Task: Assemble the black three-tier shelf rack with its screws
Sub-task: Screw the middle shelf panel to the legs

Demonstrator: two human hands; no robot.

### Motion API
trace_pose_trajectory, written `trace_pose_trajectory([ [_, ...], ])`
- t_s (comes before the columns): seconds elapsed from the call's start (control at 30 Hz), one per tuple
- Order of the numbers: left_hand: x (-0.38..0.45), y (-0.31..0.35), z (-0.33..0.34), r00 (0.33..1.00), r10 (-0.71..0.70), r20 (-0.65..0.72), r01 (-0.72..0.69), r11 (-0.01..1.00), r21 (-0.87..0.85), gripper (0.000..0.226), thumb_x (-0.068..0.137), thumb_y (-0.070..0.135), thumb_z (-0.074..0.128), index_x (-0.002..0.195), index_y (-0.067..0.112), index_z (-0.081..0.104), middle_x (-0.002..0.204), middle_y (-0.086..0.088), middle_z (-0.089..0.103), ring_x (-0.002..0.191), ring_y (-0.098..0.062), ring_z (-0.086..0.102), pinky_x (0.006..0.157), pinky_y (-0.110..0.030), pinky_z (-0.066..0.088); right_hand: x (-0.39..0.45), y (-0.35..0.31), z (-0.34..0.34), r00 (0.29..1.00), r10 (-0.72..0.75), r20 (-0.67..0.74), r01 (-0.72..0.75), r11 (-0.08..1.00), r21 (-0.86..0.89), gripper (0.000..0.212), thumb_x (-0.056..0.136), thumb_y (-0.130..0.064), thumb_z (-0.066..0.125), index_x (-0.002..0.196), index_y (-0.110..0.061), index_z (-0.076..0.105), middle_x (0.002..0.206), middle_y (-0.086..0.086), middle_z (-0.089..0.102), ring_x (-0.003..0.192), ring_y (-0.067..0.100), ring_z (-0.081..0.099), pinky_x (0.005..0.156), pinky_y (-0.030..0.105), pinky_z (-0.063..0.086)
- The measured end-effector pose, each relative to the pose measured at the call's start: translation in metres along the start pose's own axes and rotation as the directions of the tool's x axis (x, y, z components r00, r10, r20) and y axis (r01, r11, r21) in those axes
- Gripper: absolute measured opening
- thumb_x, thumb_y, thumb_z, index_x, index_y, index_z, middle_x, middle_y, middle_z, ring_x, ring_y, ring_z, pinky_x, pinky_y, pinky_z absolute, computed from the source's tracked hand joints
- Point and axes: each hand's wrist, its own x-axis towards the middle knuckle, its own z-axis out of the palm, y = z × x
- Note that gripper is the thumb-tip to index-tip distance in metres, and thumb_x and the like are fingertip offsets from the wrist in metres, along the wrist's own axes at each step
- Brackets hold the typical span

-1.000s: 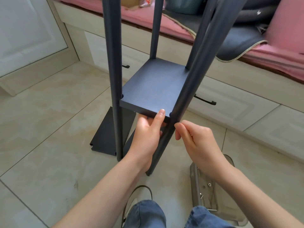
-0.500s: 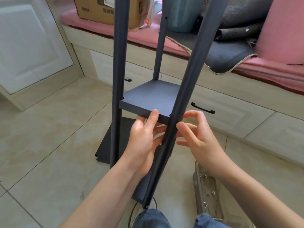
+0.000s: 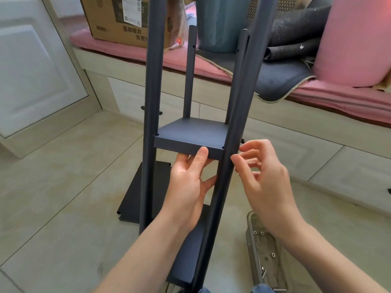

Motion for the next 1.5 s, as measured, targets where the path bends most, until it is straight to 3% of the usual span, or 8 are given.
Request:
trace_pose_trajectory([
  [0.17,0.003,-0.005,0.007,0.999,0.044,0.002,-0.043,0.983,-0.18,0.036,0.092,0.024,0.065,0.127,0.016,0.06,0.122,-0.008,0.071,0.113,-0.026,0.07,0.08,-0.031,0.06,0.001,-0.002,-0.002,0.997,-0.061,-0.045,0.06,0.998,-0.02,0.014,0.089,-0.019,0.071,0.085,-0.022,0.058,0.08,-0.011,0.064,0.082,0.01,0.066,0.066,0.022,0.055],
  [0.37,0.006,-0.008,0.014,0.996,0.082,0.031,-0.072,0.967,-0.243,0.039,0.089,0.024,0.065,0.126,0.013,0.059,0.121,-0.014,0.07,0.108,-0.032,0.071,0.078,-0.031,0.06,0.001,-0.001,-0.005,0.997,-0.064,-0.032,0.064,0.998,-0.017,0.012,0.089,-0.019,0.071,0.085,-0.021,0.06,0.082,-0.012,0.063,0.082,0.015,0.067,0.068,0.036,0.059],
  [0.6,0.005,-0.013,0.014,0.995,0.101,0.013,-0.093,0.952,-0.29,0.041,0.088,0.027,0.066,0.126,0.013,0.058,0.12,-0.011,0.071,0.11,-0.035,0.071,0.081,-0.036,0.061,0.002,-0.007,-0.007,0.998,-0.022,-0.056,0.024,0.999,0.023,0.011,0.084,-0.017,0.077,0.081,-0.021,0.067,0.077,-0.01,0.069,0.076,0.013,0.069,0.067,0.017,0.053],
  [0.93,0.002,-0.015,0.013,0.994,0.102,0.036,-0.089,0.962,-0.256,0.041,0.089,0.025,0.065,0.129,0.016,0.059,0.121,-0.008,0.072,0.11,-0.032,0.071,0.087,-0.036,0.06,-0.004,-0.007,-0.011,0.988,-0.141,-0.062,0.132,0.982,-0.132,0.016,0.083,-0.008,0.078,0.086,-0.021,0.067,0.08,-0.016,0.068,0.08,0.005,0.069,0.072,0.014,0.054],
  [1.07,0.0,-0.016,0.014,0.994,0.094,0.056,-0.078,0.968,-0.238,0.044,0.089,0.025,0.064,0.131,0.016,0.057,0.122,-0.007,0.072,0.111,-0.03,0.071,0.088,-0.035,0.06,-0.002,-0.007,-0.016,0.996,0.075,-0.041,-0.071,0.994,0.079,0.018,0.08,-0.011,0.079,0.074,-0.025,0.07,0.075,-0.005,0.072,0.072,0.017,0.071,0.067,0.028,0.059],
  [1.23,-0.001,-0.017,0.011,0.992,0.104,0.074,-0.088,0.979,-0.186,0.044,0.09,0.016,0.073,0.132,0.016,0.057,0.126,-0.008,0.069,0.114,-0.028,0.07,0.087,-0.032,0.059,0.003,-0.009,-0.021,0.947,0.299,0.117,-0.32,0.895,0.309,0.009,0.074,-0.019,0.082,0.073,-0.017,0.073,0.073,0.006,0.073,0.071,0.018,0.073,0.064,0.025,0.059],
  [1.37,-0.004,-0.02,0.008,0.986,0.137,0.094,-0.121,0.98,-0.158,0.048,0.086,0.005,0.074,0.13,0.018,0.059,0.126,-0.008,0.069,0.115,-0.028,0.069,0.088,-0.03,0.058,0.007,-0.001,-0.025,0.829,0.465,0.311,-0.559,0.695,0.452,0.028,0.049,-0.033,0.087,0.071,-0.021,0.075,0.08,0.004,0.072,0.073,0.015,0.071,0.066,0.027,0.057],
  [1.5,-0.006,-0.018,0.006,0.988,0.126,0.092,-0.113,0.984,-0.135,0.055,0.085,0.006,0.077,0.135,0.017,0.055,0.131,-0.009,0.066,0.119,-0.028,0.067,0.091,-0.029,0.057,0.008,0.006,-0.024,0.793,0.501,0.346,-0.609,0.641,0.468,0.051,0.044,-0.028,0.098,0.091,-0.026,0.076,0.093,0.001,0.075,0.082,0.014,0.072,0.07,0.032,0.058],
])
